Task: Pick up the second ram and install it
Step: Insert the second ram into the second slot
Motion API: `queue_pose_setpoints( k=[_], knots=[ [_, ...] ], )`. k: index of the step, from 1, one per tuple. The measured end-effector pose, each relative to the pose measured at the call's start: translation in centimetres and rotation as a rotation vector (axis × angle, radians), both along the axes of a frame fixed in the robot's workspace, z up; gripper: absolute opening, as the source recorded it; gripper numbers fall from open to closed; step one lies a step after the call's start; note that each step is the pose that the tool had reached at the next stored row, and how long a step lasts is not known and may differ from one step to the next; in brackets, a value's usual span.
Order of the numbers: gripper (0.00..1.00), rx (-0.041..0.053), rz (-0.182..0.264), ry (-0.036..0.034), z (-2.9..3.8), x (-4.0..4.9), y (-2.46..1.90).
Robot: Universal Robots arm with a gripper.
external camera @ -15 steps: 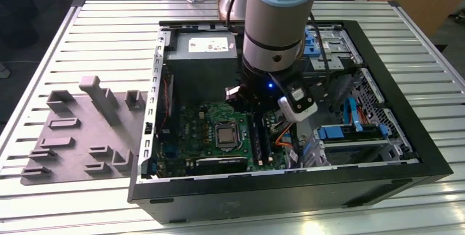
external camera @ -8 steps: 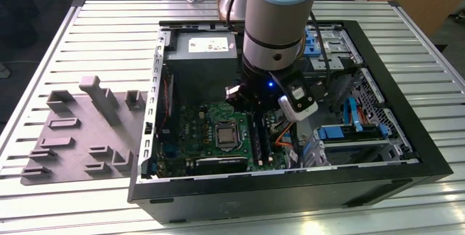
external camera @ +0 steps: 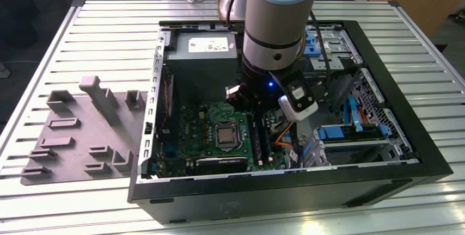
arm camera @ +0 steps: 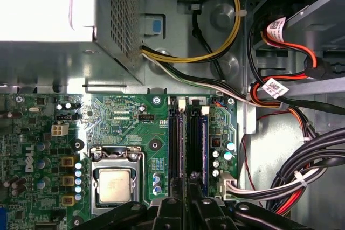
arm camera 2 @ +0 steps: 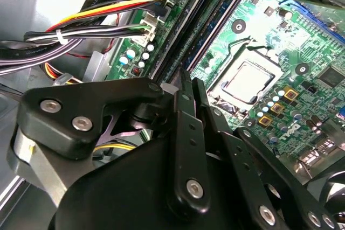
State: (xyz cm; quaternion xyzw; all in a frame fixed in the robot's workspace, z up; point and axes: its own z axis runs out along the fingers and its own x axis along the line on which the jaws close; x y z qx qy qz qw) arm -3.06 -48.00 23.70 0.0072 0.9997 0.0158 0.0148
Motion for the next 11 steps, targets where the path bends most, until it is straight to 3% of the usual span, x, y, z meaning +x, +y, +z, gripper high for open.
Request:
queue_pose_setpoints(
  k=[1, 11],
  knots=[
    [0.11, 0.0000, 0.000, 0.0000, 0.01, 0.00, 0.00],
    [0.11, 0.0000, 0.000, 0.0000, 0.08, 0.00, 0.00]
  ],
)
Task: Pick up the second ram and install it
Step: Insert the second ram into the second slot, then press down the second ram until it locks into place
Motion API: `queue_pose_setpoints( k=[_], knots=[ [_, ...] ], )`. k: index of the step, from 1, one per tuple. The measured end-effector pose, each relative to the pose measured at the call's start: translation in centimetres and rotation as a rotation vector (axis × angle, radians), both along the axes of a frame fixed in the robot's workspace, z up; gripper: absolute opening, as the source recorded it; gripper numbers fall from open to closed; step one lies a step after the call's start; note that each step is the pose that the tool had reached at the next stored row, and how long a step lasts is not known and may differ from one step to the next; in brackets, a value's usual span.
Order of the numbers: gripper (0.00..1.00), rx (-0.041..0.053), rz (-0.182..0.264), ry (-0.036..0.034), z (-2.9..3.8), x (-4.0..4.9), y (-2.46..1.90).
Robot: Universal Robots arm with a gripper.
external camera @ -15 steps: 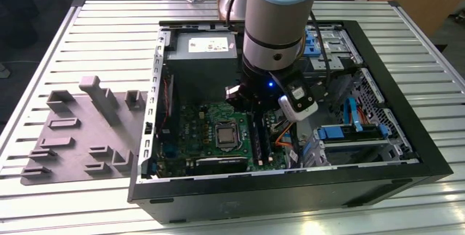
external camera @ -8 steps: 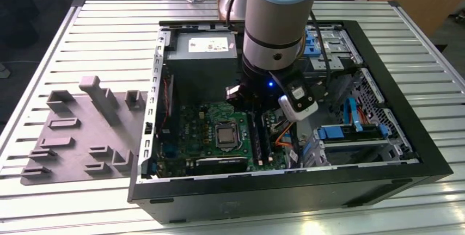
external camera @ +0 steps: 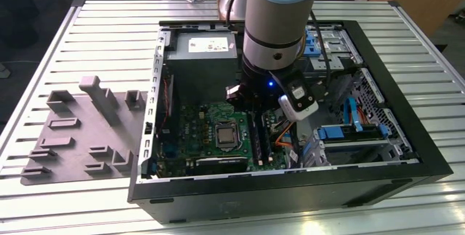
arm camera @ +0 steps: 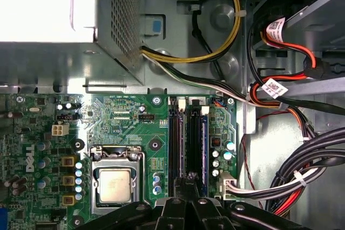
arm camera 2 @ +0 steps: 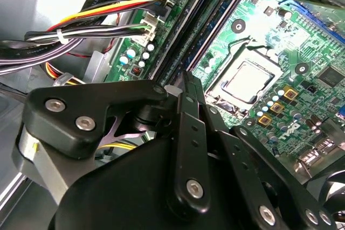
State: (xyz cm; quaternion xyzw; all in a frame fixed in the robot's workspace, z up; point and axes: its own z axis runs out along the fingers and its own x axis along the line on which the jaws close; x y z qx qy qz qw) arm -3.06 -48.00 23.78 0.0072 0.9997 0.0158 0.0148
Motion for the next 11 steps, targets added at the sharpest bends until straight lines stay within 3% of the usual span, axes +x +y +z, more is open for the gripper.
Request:
queue_pose_setpoints(
  k=[3, 4, 6, 11],
  knots=[
    [0.11, 0.0000, 0.000, 0.0000, 0.01, 0.00, 0.00],
    [0.11, 0.0000, 0.000, 0.0000, 0.52, 0.00, 0.00],
    [0.11, -0.0001, 0.000, 0.0001, 0.64, 0.00, 0.00],
    [0.11, -0.0001, 0.000, 0.0001, 0.65, 0.00, 0.14]
  ],
)
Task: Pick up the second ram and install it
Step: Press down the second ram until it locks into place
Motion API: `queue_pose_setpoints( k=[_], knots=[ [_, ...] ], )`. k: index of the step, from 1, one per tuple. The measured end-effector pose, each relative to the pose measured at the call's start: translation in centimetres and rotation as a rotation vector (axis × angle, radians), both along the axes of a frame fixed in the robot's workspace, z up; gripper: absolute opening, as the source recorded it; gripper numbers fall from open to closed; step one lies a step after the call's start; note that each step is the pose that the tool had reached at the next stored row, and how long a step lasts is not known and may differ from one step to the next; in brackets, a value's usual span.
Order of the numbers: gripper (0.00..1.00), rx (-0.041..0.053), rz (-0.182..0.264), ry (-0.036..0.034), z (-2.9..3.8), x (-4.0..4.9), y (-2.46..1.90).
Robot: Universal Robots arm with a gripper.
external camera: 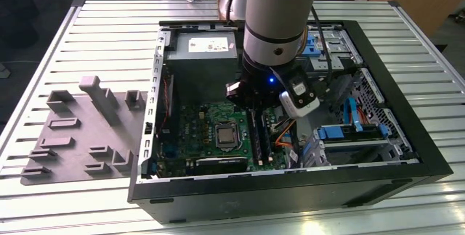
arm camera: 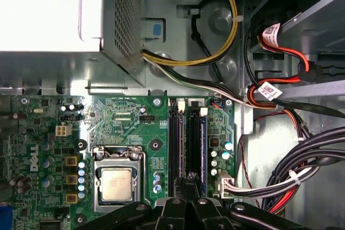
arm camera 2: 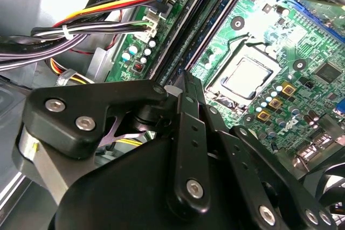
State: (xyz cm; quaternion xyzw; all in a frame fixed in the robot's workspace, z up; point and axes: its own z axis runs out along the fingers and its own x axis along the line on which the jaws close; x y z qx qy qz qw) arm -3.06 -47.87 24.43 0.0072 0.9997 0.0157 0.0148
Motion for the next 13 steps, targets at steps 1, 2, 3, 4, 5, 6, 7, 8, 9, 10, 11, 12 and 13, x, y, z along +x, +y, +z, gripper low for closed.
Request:
queue_pose_setpoints(
  k=[1, 2, 3, 4, 5, 6, 7, 8, 9, 10, 11, 12, 13],
  knots=[
    [0.11, 0.0000, 0.000, 0.0000, 0.00, 0.00, 0.00],
    [0.11, 0.0000, 0.000, 0.0000, 0.00, 0.00, 0.02],
    [0.11, 0.0000, 0.000, 0.0000, 0.00, 0.00, 0.03],
    [0.11, 0.0000, 0.000, 0.0000, 0.00, 0.00, 0.03],
    [0.11, 0.0000, 0.000, -0.0001, 0.00, 0.00, 0.04],
    [0.11, 0.0001, 0.000, 0.0000, 0.00, 0.00, 0.04],
    [0.11, 0.0001, 0.000, 0.0000, 0.00, 0.00, 0.04],
    [0.11, 0.0000, 0.000, 0.0000, 0.00, 0.00, 0.17],
    [0.11, 0.0000, 0.000, 0.0000, 0.00, 0.00, 0.17],
    [0.11, 0.0000, 0.000, 0.0000, 0.00, 0.00, 0.18],
    [0.11, 0.0001, 0.000, -0.0001, 0.00, 0.00, 0.20],
    [0.11, 0.0001, 0.000, 0.0000, 0.00, 0.00, 0.21],
    [0.11, 0.0000, 0.000, 0.0000, 0.00, 0.00, 0.22]
  ],
)
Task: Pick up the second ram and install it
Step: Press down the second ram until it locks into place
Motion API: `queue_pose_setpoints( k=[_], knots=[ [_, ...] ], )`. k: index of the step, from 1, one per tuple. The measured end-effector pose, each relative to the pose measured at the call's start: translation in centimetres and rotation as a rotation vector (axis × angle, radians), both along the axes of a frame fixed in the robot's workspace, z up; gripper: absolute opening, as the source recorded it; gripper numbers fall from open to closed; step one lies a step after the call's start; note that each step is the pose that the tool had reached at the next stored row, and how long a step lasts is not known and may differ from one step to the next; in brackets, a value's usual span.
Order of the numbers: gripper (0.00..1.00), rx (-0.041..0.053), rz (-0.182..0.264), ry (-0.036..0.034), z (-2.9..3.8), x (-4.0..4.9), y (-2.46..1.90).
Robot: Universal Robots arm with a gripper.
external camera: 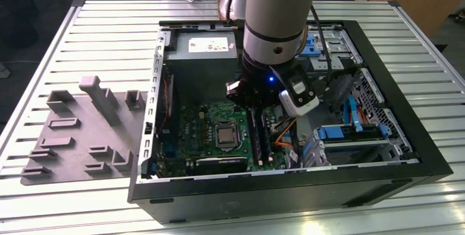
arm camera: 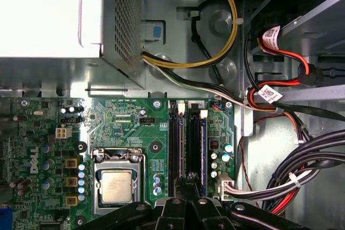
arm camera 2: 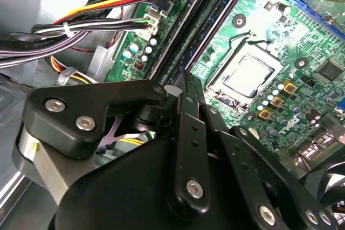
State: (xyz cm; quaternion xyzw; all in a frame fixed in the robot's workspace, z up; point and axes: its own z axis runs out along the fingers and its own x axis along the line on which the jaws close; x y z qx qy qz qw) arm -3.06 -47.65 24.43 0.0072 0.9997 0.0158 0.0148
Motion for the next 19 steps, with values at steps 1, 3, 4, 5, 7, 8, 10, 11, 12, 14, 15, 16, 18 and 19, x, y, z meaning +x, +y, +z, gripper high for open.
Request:
queue_pose_setpoints(
  k=[1, 3, 4, 5, 7, 8, 10, 11, 12, 14, 15, 16, 18, 19],
  knots=[
    [0.11, 0.0000, 0.000, 0.0000, 0.00, 0.00, 0.02],
    [0.11, 0.0001, 0.000, 0.0001, 0.00, 0.00, 0.05],
    [0.11, -0.0001, 0.000, 0.0000, 0.00, 0.00, 0.08],
    [0.11, 0.0000, 0.000, 0.0000, 0.00, 0.00, 0.12],
    [0.11, 0.0000, 0.000, 0.0000, 0.00, 0.00, 0.17],
    [0.11, 0.0001, 0.000, 0.0000, 0.00, 0.00, 0.19],
    [0.11, 0.0000, 0.000, 0.0000, 0.00, 0.00, 0.27],
    [0.11, 0.0001, 0.000, 0.0000, 0.00, 0.00, 0.29],
    [0.11, 0.0000, 0.000, 0.0000, 0.00, 0.00, 0.31],
    [0.11, 0.0000, 0.000, 0.0000, 0.00, 0.00, 0.35],
    [0.11, 0.0001, 0.000, 0.0000, 0.00, 0.00, 0.38],
    [0.11, 0.0000, 0.000, 0.0000, 0.00, 0.00, 0.40],
    [0.11, 0.0000, 0.000, 0.0000, 0.00, 0.00, 0.45],
    [0.11, 0.0000, 0.000, 0.0000, 0.00, 0.00, 0.47]
  ],
)
